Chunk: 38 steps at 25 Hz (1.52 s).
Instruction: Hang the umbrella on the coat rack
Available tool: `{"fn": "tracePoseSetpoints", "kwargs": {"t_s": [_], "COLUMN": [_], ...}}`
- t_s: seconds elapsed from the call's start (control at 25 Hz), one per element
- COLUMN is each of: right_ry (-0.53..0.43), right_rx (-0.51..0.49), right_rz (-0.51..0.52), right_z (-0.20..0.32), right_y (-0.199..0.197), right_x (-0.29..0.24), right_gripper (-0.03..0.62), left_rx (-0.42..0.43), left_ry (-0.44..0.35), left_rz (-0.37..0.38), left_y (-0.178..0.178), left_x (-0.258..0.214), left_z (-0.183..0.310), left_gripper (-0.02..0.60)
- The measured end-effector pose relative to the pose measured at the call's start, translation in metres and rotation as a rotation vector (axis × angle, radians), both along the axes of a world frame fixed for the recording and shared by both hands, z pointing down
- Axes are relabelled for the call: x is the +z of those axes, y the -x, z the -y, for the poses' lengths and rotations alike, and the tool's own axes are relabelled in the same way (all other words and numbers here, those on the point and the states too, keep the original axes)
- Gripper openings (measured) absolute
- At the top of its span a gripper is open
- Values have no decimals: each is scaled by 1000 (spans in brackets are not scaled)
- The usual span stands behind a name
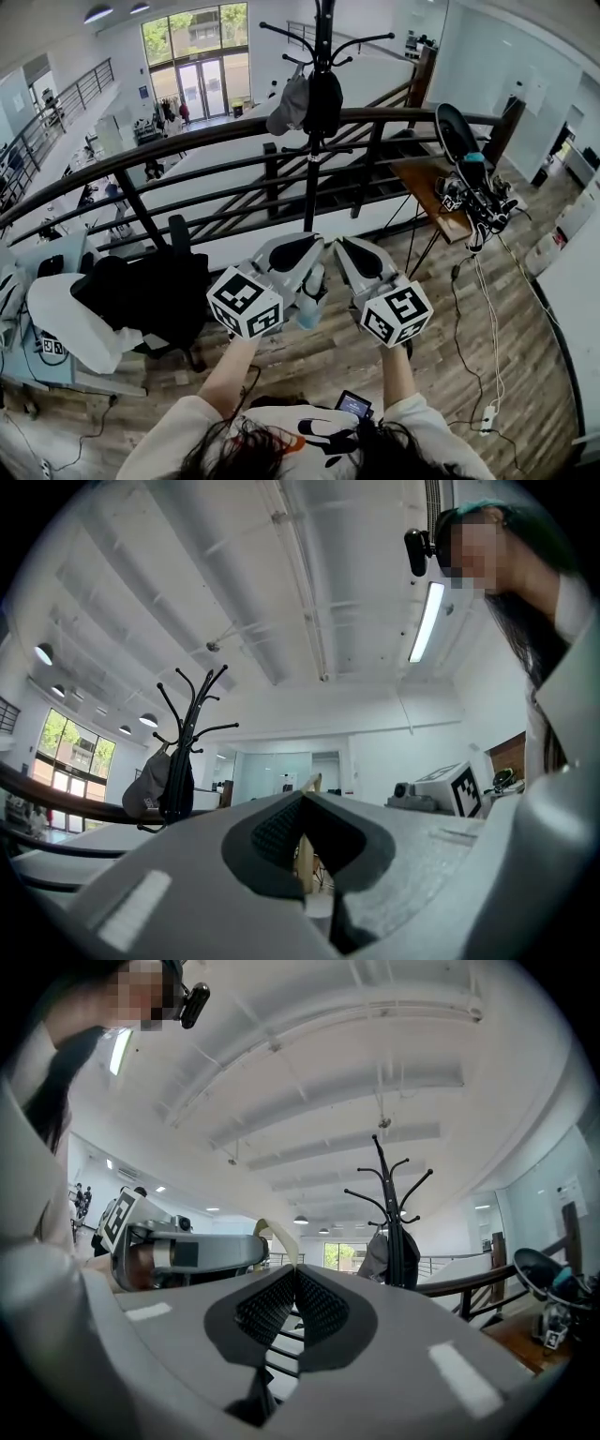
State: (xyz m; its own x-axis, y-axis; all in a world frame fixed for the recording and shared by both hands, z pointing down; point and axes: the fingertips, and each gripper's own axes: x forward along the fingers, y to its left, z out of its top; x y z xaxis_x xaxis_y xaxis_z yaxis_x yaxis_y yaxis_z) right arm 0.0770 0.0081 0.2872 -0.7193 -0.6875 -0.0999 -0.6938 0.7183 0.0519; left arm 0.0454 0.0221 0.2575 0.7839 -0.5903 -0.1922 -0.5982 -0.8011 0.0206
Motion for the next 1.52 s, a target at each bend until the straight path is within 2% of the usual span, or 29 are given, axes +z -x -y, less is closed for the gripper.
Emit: {"fn": "tracePoseSetpoints", "kwargs": {"t_s": [0.4, 0.76, 1.08, 1.52], "right_ry": [-38, -59, -75, -110], "right_rx": [-20, 1, 38, 123], "right_rz": [35, 19, -13, -14], "right_z": [9, 52, 122, 220], "right_y": [-21, -20, -2, 31], "right_x": [-10, -13, -24, -50], "right_gripper": [26, 26, 26, 26], "left_rx": [-33, -12, 47, 125], "left_ry": [-18, -34, -51, -97], "left_rz": [-8, -22, -67, -70], "left_y": [-13, -11, 7, 43], "left_x": [-11, -18, -30, -54], "left_z": [9, 51, 122, 218], "left_gripper": [0, 1, 0, 1]}}
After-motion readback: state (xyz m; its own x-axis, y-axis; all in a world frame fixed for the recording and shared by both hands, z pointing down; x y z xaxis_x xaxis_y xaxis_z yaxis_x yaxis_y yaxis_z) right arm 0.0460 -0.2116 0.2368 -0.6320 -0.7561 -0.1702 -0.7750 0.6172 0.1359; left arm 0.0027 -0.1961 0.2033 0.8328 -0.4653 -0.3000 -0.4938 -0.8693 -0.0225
